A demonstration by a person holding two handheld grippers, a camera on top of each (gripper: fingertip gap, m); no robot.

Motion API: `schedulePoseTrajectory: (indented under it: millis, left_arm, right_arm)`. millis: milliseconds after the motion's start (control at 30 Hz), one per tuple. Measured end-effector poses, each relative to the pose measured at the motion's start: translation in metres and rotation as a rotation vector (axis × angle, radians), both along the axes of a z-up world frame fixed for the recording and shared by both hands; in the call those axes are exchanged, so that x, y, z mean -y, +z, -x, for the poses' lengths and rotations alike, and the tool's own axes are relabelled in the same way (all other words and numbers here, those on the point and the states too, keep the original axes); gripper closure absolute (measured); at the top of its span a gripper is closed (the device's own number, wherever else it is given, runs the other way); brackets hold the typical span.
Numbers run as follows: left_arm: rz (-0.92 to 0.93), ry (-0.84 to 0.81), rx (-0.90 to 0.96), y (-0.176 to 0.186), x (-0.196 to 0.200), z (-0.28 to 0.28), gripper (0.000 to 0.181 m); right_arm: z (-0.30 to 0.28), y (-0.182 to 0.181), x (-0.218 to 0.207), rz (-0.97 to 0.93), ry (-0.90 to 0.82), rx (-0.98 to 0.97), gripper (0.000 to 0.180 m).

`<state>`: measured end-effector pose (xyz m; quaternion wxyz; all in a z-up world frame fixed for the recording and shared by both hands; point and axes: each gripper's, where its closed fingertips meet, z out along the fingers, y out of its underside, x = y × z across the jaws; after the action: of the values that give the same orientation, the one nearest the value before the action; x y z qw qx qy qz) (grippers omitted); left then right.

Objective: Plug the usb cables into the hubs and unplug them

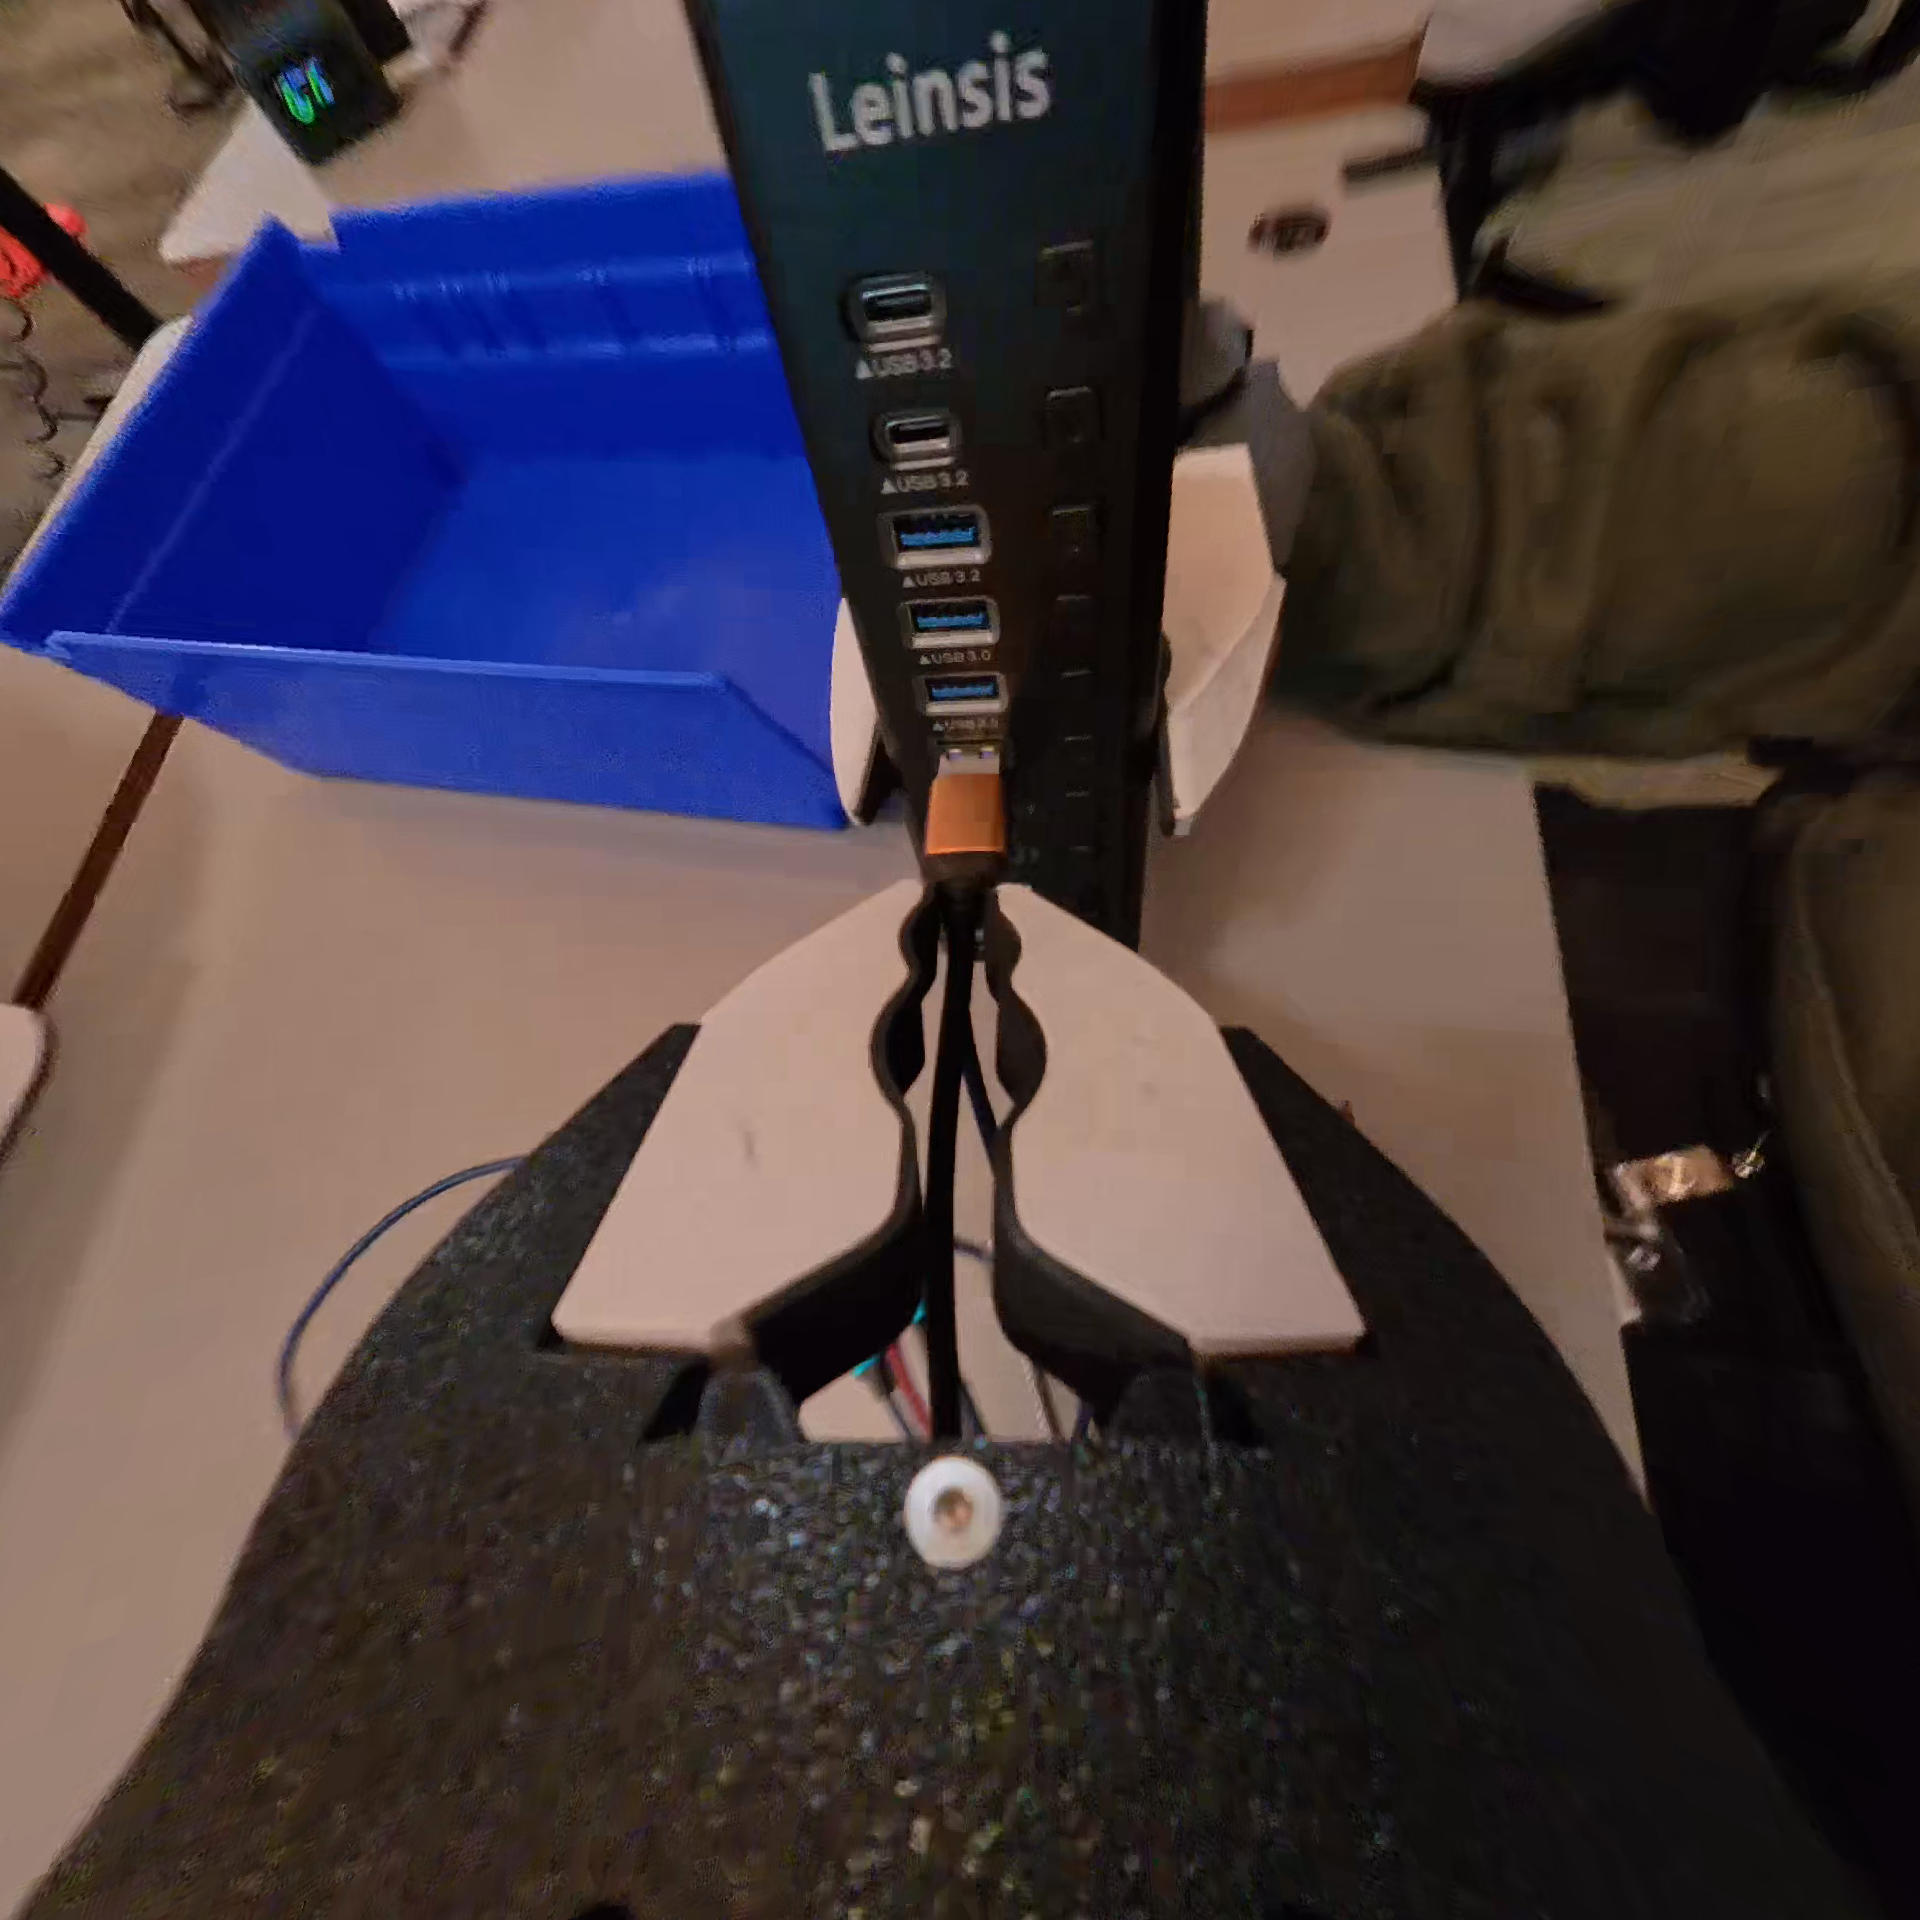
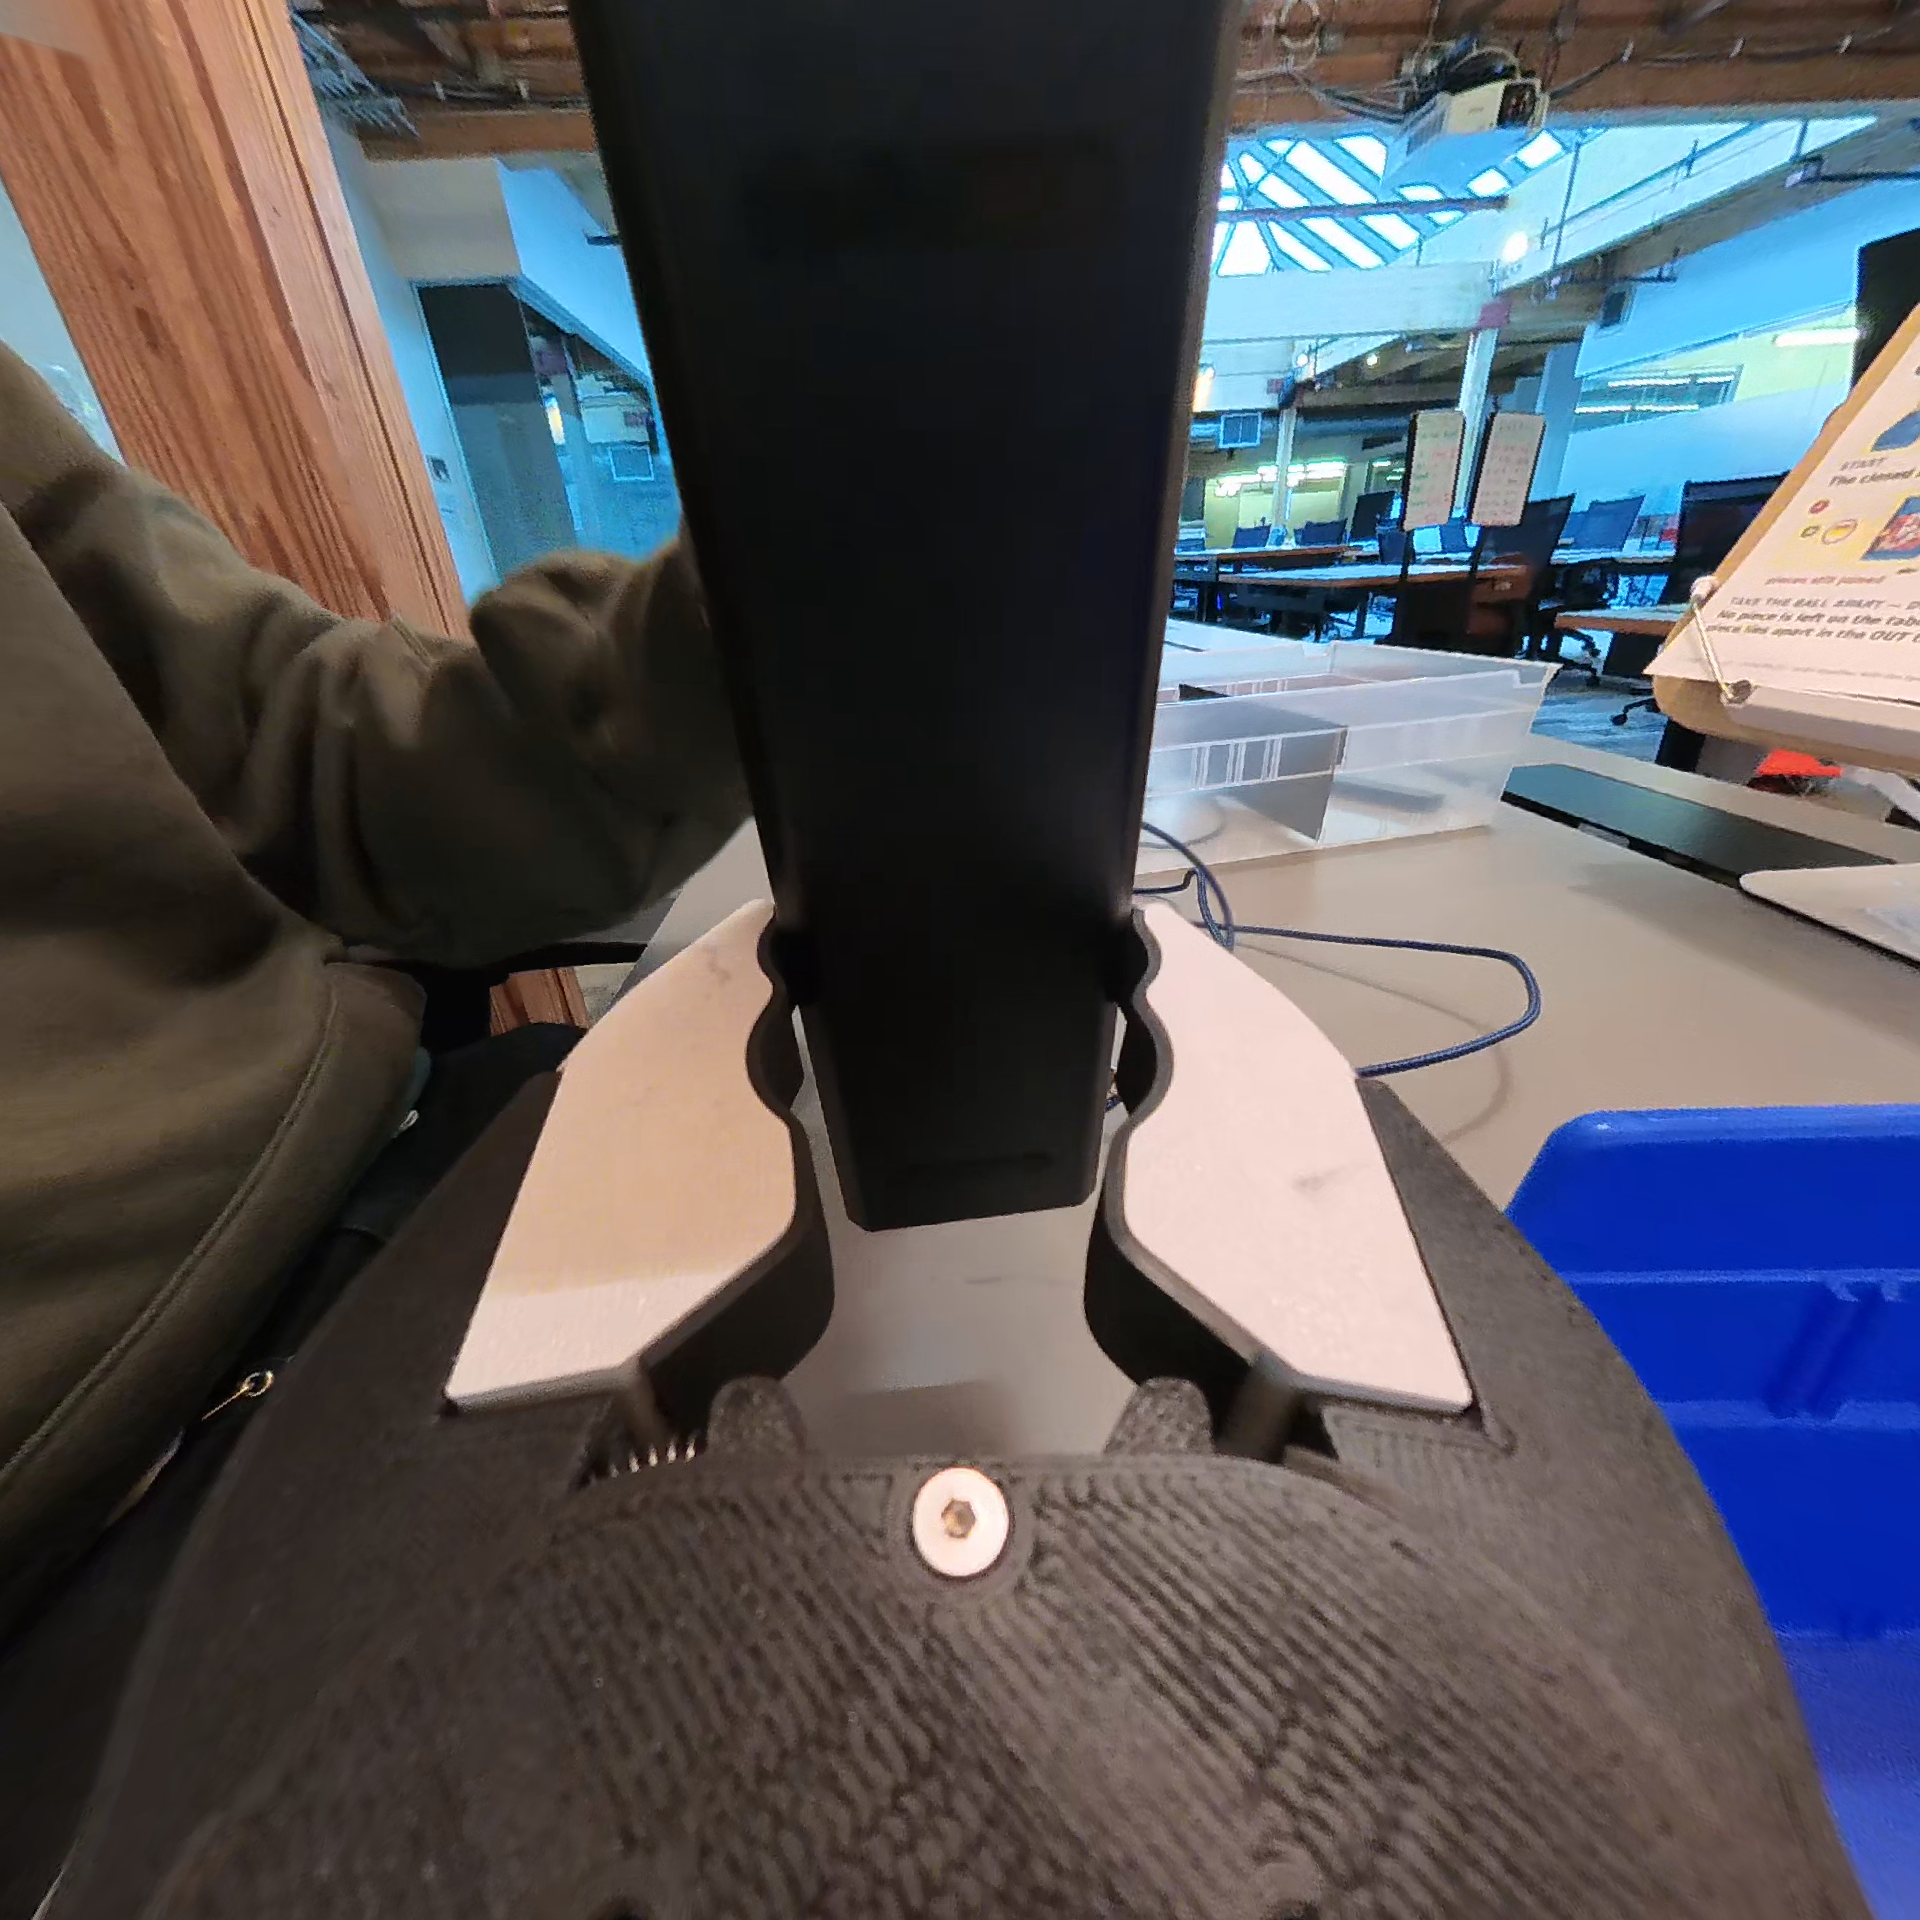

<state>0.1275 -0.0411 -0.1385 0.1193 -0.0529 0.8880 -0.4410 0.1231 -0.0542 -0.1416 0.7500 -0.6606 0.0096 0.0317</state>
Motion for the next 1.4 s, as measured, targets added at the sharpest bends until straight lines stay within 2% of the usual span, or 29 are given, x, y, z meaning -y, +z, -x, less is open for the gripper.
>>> schedulePoseTrajectory:
  millis: [100,267,800,933,1067,1400]
  left_arm:
    - [0.121,-0.003,-0.045,-0.0024,0.001,0.0021,0.173]
    - [0.18,-0.015,-0.06,-0.0032,0.0007,0.0041,0.172]
    - [0.211,0.013,-0.051,-0.0064,-0.0048,0.0011,0.172]
    - [0.15,0.033,-0.012,-0.0072,-0.0073,-0.0017,0.172]
    - [0.191,-0.007,-0.007,-0.002,-0.0033,0.0036,0.168]
    - [0.249,0.01,-0.055,-0.0062,-0.0022,0.0023,0.169]
  right_arm:
    - [0.0002,-0.0006,-0.0006,0.006,0.004,-0.002,0.119]
    - [0.0012,-0.001,-0.0012,0.01,0.009,0.002,0.119]
    - [0.0013,-0.0071,-0.0076,0.064,0.005,0.007,0.119]
    - [0.0015,-0.0094,-0.0097,0.083,0.005,0.008,0.119]
    - [-0.0008,-0.0059,-0.0061,0.052,-0.006,-0.002,0.12]
    - [0.0029,-0.0071,-0.0074,0.063,0.024,0.0,0.119]
